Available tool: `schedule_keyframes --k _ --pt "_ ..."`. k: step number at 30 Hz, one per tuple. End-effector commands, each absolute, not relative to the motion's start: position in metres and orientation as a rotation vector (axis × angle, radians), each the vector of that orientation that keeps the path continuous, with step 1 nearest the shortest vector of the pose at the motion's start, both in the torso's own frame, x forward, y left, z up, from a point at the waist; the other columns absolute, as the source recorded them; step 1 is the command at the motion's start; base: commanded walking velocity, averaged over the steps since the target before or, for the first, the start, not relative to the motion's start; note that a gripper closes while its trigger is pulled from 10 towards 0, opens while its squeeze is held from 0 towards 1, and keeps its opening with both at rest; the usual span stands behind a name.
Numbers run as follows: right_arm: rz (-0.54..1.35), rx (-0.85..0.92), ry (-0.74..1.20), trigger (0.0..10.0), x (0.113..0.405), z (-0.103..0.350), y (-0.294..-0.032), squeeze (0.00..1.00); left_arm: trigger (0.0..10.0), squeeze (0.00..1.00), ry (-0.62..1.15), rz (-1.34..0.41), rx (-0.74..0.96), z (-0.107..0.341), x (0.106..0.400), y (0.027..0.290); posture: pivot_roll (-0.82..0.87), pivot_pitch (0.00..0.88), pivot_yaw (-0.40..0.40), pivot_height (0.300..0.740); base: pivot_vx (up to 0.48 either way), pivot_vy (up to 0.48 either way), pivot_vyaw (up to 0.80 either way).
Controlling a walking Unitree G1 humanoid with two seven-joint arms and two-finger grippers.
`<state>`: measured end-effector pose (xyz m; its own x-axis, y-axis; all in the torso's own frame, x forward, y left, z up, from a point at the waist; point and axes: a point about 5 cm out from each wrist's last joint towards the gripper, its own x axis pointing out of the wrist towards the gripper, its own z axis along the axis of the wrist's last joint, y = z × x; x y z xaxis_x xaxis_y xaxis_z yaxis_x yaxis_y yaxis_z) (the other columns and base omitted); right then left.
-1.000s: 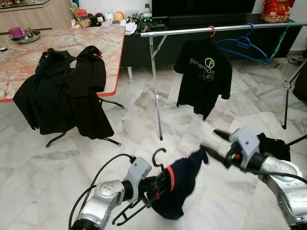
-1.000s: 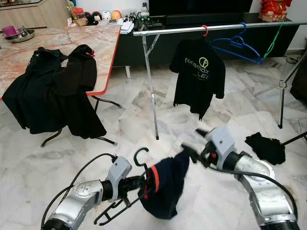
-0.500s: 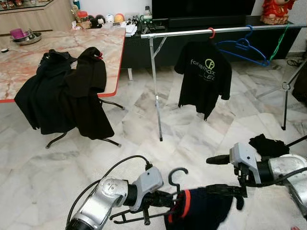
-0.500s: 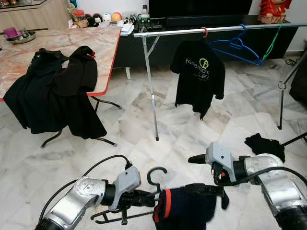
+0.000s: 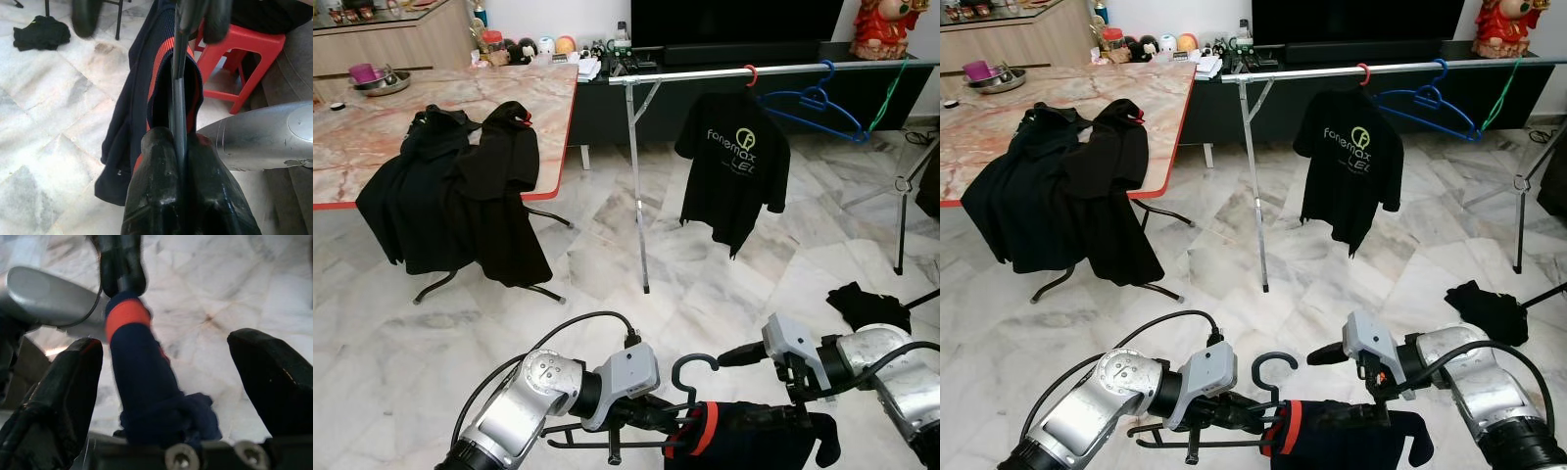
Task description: Hang hanger
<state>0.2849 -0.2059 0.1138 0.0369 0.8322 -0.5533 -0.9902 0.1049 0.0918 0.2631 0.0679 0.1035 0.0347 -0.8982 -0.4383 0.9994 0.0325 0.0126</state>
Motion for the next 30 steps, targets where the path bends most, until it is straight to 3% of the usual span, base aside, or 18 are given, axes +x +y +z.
schedule_keyframes --k 1,12,13,30 --pt "1.444 -0.398 0.56 10.0 0.283 0.106 -0.204 0.0 10.0 0.0 0.326 -1.521 0.37 0.109 0.264 0.063 0.07 0.053 0.017 0.74 0.0 0.0 0.0" --pt "1.429 -0.435 0.584 10.0 0.284 0.089 -0.195 0.0 10.0 0.0 0.327 -1.512 0.377 0.111 0.266 0.061 0.08 0.076 0.016 0.74 0.0 0.0 0.0" --pt "1.427 -0.434 0.584 0.0 0.285 0.088 -0.195 0.0 10.0 0.0 0.326 -1.511 0.378 0.111 0.266 0.061 0.09 0.083 0.016 0.74 0.0 0.0 0.0" --pt "1.433 -0.417 0.586 0.0 0.285 0.085 -0.193 0.0 10.0 0.0 0.335 -1.5 0.391 0.111 0.269 0.063 0.1 0.1 0.023 0.74 0.0 0.0 0.0"
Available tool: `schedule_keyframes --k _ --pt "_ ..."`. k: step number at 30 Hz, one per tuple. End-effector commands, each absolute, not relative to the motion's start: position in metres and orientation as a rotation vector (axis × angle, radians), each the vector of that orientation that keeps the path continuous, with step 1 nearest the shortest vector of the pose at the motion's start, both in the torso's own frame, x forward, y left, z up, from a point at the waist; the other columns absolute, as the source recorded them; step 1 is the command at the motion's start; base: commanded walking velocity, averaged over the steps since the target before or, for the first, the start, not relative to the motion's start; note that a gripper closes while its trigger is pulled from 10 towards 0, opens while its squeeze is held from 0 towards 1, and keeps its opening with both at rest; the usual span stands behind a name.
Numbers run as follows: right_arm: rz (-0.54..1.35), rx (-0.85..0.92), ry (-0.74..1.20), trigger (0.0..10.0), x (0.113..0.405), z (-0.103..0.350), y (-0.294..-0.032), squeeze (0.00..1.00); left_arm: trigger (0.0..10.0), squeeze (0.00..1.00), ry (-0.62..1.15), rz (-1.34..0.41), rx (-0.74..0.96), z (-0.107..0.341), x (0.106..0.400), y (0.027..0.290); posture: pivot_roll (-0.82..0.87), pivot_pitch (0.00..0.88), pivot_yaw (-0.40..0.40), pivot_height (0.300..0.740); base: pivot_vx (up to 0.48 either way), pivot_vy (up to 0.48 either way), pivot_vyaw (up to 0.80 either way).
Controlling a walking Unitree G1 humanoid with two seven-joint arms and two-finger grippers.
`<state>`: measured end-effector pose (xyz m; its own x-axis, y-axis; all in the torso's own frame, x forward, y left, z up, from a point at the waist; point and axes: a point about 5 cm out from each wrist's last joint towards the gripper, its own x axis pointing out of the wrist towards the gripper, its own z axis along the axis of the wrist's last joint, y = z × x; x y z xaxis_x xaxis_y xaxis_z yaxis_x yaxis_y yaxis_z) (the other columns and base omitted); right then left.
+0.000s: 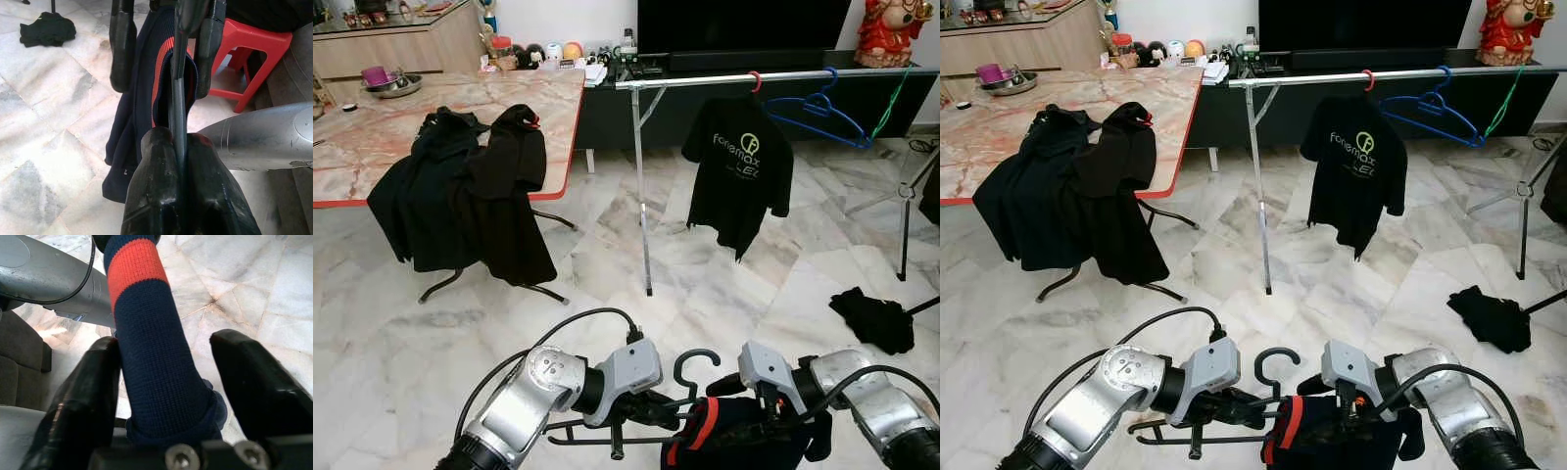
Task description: Hang hanger
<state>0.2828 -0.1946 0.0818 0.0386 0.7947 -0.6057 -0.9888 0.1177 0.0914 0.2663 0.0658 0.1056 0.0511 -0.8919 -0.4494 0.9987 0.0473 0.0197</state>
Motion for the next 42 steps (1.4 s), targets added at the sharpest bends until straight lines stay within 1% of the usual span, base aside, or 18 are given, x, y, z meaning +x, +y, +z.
schedule_keyframes --k 1,9,14,21,34,41,42 --pt "1.437 -0.413 0.583 0.0 0.285 0.085 -0.192 0.0 10.0 0.0 0.334 -1.499 0.393 0.112 0.269 0.063 0.1 0.1 0.024 0.74 0.0 0.0 0.0" --pt "1.438 -0.438 0.575 0.0 0.287 0.087 -0.191 0.0 10.0 0.0 0.335 -1.477 0.433 0.112 0.273 0.066 0.1 0.104 0.024 0.74 0.0 0.0 0.0" --pt "1.432 -0.452 0.567 0.0 0.288 0.088 -0.19 0.0 10.0 0.0 0.342 -1.429 0.465 0.107 0.278 0.067 0.1 0.105 0.023 0.74 0.0 0.0 0.0" --pt "1.428 -0.479 0.576 0.0 0.288 0.086 -0.191 0.0 10.0 0.0 0.338 -1.393 0.472 0.107 0.282 0.069 0.1 0.106 0.021 0.74 0.0 0.0 0.0" --pt "1.424 -0.484 0.567 0.0 0.289 0.084 -0.187 0.0 10.0 0.0 0.315 -1.391 0.432 0.109 0.283 0.066 0.1 0.106 0.018 0.74 0.0 0.0 0.0" --pt "1.421 -0.488 0.566 0.0 0.29 0.085 -0.188 0.0 10.0 0.0 0.289 -1.346 0.398 0.112 0.29 0.067 0.1 0.104 0.017 0.74 0.0 0.0 0.0" --pt "1.421 -0.488 0.566 0.0 0.29 0.085 -0.188 0.0 10.0 0.31 0.289 -1.359 0.386 0.112 0.289 0.067 0.1 0.104 0.017 0.74 0.0 0.0 0.0"
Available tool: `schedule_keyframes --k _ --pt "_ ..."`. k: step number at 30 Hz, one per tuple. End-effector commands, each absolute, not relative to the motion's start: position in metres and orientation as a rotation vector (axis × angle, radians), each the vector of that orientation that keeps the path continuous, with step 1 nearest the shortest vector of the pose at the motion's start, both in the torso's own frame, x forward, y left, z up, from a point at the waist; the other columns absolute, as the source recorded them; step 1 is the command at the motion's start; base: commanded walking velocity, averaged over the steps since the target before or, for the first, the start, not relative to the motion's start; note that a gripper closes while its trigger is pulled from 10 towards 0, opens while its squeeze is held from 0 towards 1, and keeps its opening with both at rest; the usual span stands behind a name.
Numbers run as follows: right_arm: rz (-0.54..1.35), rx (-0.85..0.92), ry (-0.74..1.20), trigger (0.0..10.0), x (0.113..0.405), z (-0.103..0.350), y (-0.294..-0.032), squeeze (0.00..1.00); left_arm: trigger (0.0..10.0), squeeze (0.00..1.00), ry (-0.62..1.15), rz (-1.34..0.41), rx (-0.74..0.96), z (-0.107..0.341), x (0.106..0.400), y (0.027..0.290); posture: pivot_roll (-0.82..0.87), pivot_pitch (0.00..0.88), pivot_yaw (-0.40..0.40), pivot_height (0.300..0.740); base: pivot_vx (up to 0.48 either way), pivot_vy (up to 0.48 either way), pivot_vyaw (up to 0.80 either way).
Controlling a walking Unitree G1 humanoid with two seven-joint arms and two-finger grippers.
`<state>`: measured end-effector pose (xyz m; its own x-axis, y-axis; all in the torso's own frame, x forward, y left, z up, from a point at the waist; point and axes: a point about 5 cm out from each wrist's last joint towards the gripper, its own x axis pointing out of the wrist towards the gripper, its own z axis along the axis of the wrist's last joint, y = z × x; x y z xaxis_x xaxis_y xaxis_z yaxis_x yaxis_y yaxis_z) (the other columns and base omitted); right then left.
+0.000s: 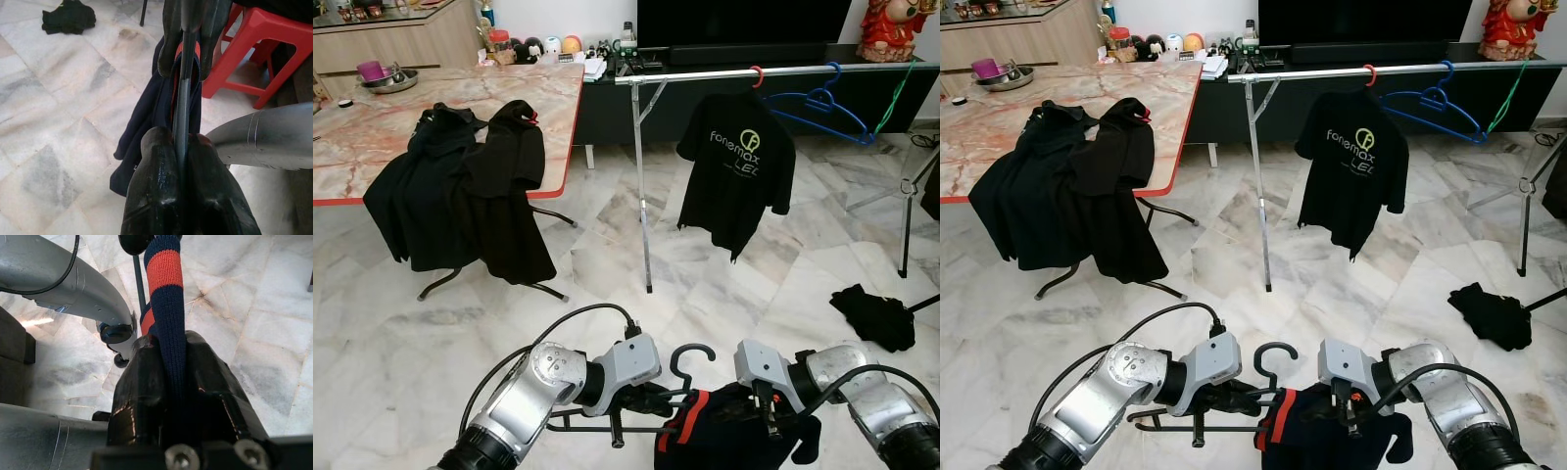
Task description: Hang hanger
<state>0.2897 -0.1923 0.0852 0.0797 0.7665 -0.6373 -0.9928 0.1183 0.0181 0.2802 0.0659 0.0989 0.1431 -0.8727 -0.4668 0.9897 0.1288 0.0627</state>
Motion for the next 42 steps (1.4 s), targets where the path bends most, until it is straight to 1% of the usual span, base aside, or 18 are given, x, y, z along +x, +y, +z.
schedule_keyframes --k 1,3,8,16,17,19,22,23,24,28,31,32,35,36,39,40,41,42 --pt "1.421 -0.488 0.567 0.0 0.289 0.085 -0.188 0.0 10.0 1.0 0.297 -1.387 0.366 0.113 0.287 0.068 0.09 0.102 0.019 0.74 0.0 0.0 0.0" --pt "1.427 -0.489 0.574 0.0 0.288 0.084 -0.188 0.0 10.0 1.0 0.318 -1.433 0.356 0.113 0.282 0.072 0.09 0.102 0.019 0.74 0.0 0.0 0.0" --pt "1.412 -0.491 0.607 0.0 0.285 0.078 -0.193 0.0 10.0 1.0 0.364 -1.443 0.408 0.113 0.283 0.091 0.1 0.099 0.021 0.74 0.0 0.0 0.0" --pt "1.384 -0.509 0.665 0.0 0.279 0.065 -0.2 0.0 10.0 1.0 0.377 -1.413 0.419 0.118 0.286 0.107 0.1 0.093 0.02 0.74 0.0 0.0 0.0" --pt "1.369 -0.513 0.673 0.0 0.277 0.063 -0.203 0.0 10.0 1.0 0.379 -1.364 0.422 0.12 0.29 0.117 0.09 0.094 0.02 0.74 0.0 0.0 0.0" --pt "1.357 -0.507 0.67 0.0 0.276 0.063 -0.205 0.0 10.0 1.0 0.378 -1.318 0.417 0.121 0.294 0.125 0.09 0.094 0.02 0.74 0.0 0.0 0.0" --pt "1.277 -0.49 0.648 0.0 0.277 0.066 -0.215 0.0 10.0 1.0 0.378 -1.131 0.381 0.119 0.305 0.154 0.09 0.097 0.024 0.74 0.0 0.0 0.0" --pt "1.277 -0.49 0.648 0.0 0.277 0.066 -0.215 0.0 10.0 1.0 0.378 -1.131 0.381 0.119 0.305 0.154 0.09 0.097 0.024 0.74 0.0 0.0 0.0" --pt "1.258 -0.491 0.646 0.0 0.276 0.066 -0.219 0.0 10.0 1.0 0.39 -1.083 0.359 0.116 0.304 0.162 0.09 0.101 0.023 0.74 0.0 0.0 0.0" --pt "1.222 -0.475 0.626 0.0 0.274 0.069 -0.224 0.0 10.0 1.0 0.388 -0.995 0.316 0.11 0.303 0.172 0.09 0.108 0.021 0.74 0.0 0.0 0.0" --pt "1.173 -0.481 0.604 0.0 0.274 0.073 -0.23 0.0 10.0 1.0 0.402 -0.88 0.289 0.097 0.303 0.185 0.09 0.11 0.022 0.74 0.0 0.0 0.0" --pt "1.148 -0.493 0.597 0.0 0.275 0.075 -0.234 0.0 10.0 1.0 0.391 -0.811 0.275 0.092 0.305 0.189 0.08 0.114 0.02 0.74 0.0 0.0 0.0" --pt "1.092 -0.518 0.571 0.0 0.28 0.082 -0.241 0.0 10.0 1.0 0.378 -0.679 0.24 0.083 0.31 0.195 0.08 0.118 0.023 0.74 0.0 0.0 0.0" --pt "1.036 -0.53 0.547 0.0 0.285 0.088 -0.246 0.0 10.0 1.0 0.371 -0.617 0.265 0.077 0.31 0.197 0.08 0.12 0.025 0.74 0.0 0.0 0.0" --pt "0.982 -0.552 0.522 0.0 0.29 0.095 -0.251 0.0 10.0 1.0 0.366 -0.531 0.254 0.072 0.312 0.2 0.08 0.121 0.026 0.74 0.0 0.0 0.0" --pt "0.933 -0.568 0.487 0.0 0.295 0.103 -0.255 0.0 10.0 0.8 0.366 -0.438 0.245 0.067 0.313 0.205 0.08 0.123 0.03 0.74 0.0 0.0 0.0" --pt "0.918 -0.576 0.473 0.0 0.296 0.106 -0.256 0.0 10.0 0.0 0.368 -0.406 0.24 0.063 0.314 0.207 0.08 0.125 0.033 0.74 0.0 0.0 0.0" --pt "0.909 -0.581 0.464 0.0 0.297 0.108 -0.256 0.0 10.0 0.0 0.37 -0.388 0.236 0.061 0.314 0.207 0.08 0.125 0.033 0.74 0.0 0.0 0.0"
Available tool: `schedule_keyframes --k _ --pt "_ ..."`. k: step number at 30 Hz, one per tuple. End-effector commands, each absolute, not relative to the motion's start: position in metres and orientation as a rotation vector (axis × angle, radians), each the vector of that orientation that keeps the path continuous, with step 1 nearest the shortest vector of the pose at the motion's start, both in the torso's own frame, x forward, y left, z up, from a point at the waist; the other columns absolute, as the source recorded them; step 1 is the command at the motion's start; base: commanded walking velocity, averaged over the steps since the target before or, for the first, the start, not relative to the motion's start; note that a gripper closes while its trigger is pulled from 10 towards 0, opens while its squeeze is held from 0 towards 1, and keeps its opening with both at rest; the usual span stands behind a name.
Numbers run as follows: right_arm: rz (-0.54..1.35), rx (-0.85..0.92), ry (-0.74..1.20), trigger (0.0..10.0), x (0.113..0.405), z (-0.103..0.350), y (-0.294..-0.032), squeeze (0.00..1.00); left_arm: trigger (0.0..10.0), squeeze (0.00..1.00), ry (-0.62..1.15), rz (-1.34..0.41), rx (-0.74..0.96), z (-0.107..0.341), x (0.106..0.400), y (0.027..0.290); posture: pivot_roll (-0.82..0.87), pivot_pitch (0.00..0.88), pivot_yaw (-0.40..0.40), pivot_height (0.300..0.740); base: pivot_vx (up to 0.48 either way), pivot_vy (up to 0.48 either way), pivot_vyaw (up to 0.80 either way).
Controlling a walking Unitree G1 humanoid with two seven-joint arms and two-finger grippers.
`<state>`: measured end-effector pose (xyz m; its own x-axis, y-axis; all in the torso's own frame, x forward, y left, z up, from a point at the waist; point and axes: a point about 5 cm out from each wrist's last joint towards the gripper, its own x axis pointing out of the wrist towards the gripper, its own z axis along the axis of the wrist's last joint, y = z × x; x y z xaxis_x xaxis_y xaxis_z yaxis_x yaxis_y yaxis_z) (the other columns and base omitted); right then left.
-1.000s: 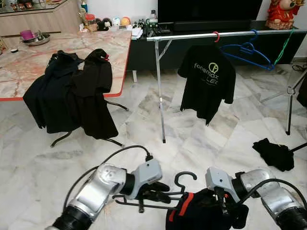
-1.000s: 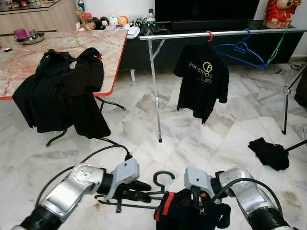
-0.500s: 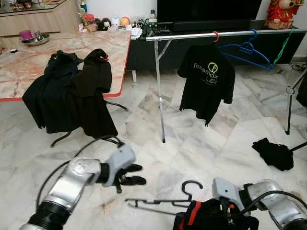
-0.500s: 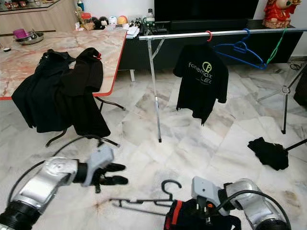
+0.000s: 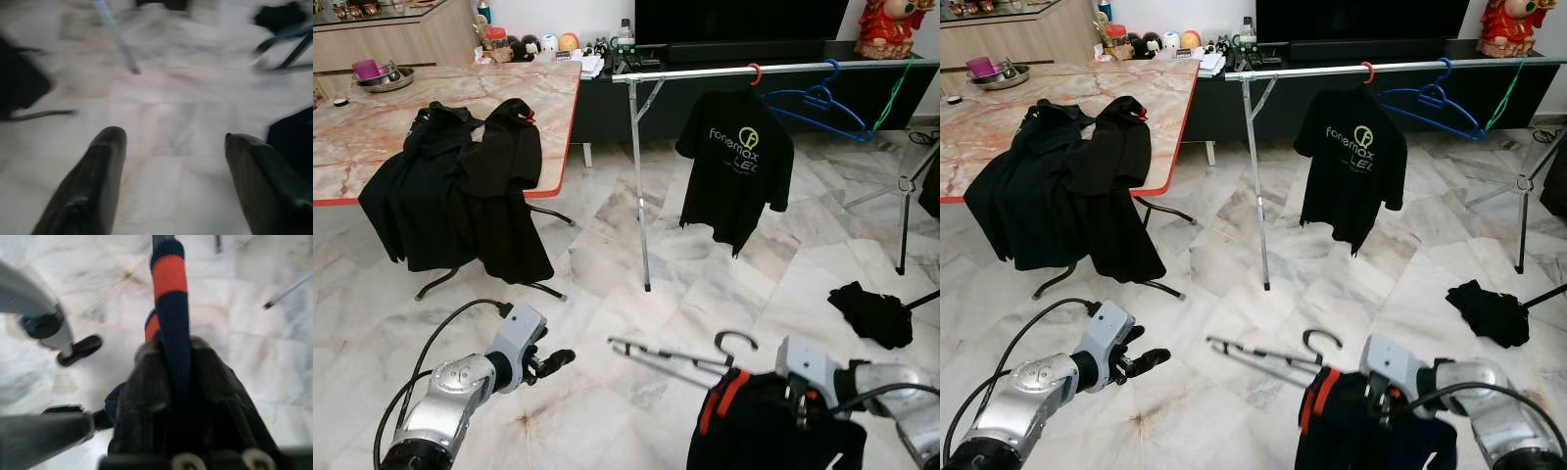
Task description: Hang hanger
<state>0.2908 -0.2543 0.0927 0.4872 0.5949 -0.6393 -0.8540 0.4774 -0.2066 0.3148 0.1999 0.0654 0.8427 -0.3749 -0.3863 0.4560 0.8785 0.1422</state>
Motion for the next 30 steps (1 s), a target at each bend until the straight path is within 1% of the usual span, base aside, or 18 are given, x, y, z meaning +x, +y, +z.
schedule_keyframes --k 1,2,4,6,7,9,10,11,12,13,18,22,25,26,30 --pt "0.901 -0.608 0.443 0.0 0.3 0.113 -0.253 0.0 10.0 0.0 0.399 -0.396 0.234 0.051 0.31 0.204 0.07 0.125 0.036 0.74 0.0 0.0 0.0" --pt "0.899 -0.615 0.438 0.0 0.301 0.114 -0.252 0.0 10.0 0.0 0.407 -0.4 0.234 0.048 0.309 0.203 0.07 0.125 0.036 0.74 0.0 0.0 0.0" --pt "0.971 -0.636 0.418 0.0 0.3 0.118 -0.242 0.0 10.0 0.0 0.435 -0.455 0.261 0.038 0.303 0.194 0.06 0.125 0.036 0.74 0.0 0.0 0.0" --pt "1.057 -0.661 0.375 0.0 0.301 0.128 -0.227 0.0 10.0 0.0 0.455 -0.493 0.232 0.028 0.298 0.181 0.06 0.126 0.032 0.74 0.0 0.0 0.0" --pt "1.07 -0.674 0.355 0.0 0.303 0.132 -0.223 0.0 10.0 0.0 0.456 -0.504 0.223 0.026 0.297 0.177 0.06 0.126 0.032 0.74 0.0 0.0 0.0" --pt "1.086 -0.708 0.331 0.0 0.306 0.14 -0.219 0.0 10.0 0.0 0.452 -0.526 0.227 0.023 0.295 0.169 0.07 0.126 0.03 0.74 0.0 0.0 0.0" --pt "1.143 -0.732 0.328 0.0 0.305 0.147 -0.216 0.0 10.0 0.0 0.455 -0.523 0.241 0.02 0.294 0.166 0.07 0.126 0.03 0.74 0.0 0.0 0.0" --pt "1.143 -0.732 0.328 0.0 0.305 0.147 -0.216 0.0 10.0 0.0 0.455 -0.523 0.241 0.02 0.294 0.166 0.07 0.126 0.03 0.74 0.0 0.0 0.0" --pt "1.178 -0.747 0.317 0.0 0.306 0.157 -0.215 0.0 10.0 0.0 0.45 -0.524 0.229 0.018 0.294 0.163 0.06 0.126 0.021 0.74 0.0 0.0 0.0" --pt "1.19 -0.77 0.3 0.0 0.309 0.169 -0.215 0.0 10.0 0.0 0.448 -0.531 0.221 0.017 0.294 0.16 0.06 0.127 0.021 0.74 0.0 0.0 0.0" --pt "1.187 -0.791 0.267 0.0 0.317 0.189 -0.216 0.0 10.0 0.0 0.449 -0.557 0.213 0.013 0.292 0.152 0.06 0.129 0.019 0.74 0.0 0.0 0.0" --pt "1.226 -0.779 0.211 0.0 0.32 0.206 -0.206 0.0 10.0 0.0 0.44 -0.575 0.198 0.011 0.292 0.141 0.06 0.13 0.015 0.74 0.0 0.0 0.0" --pt "1.247 -0.777 0.203 0.0 0.32 0.205 -0.2 0.0 10.0 0.0 0.441 -0.597 0.178 0.01 0.291 0.136 0.05 0.13 0.014 0.74 0.0 0.0 0.0" --pt "1.276 -0.771 0.198 0.0 0.319 0.201 -0.193 0.0 10.0 0.0 0.445 -0.627 0.171 0.009 0.29 0.131 0.05 0.127 0.013 0.74 0.0 0.0 0.0" --pt "1.292 -0.743 0.165 0.0 0.322 0.199 -0.181 0.0 10.0 0.0 0.448 -0.712 0.166 0.009 0.287 0.122 0.06 0.123 0.008 0.74 0.0 0.0 0.0"
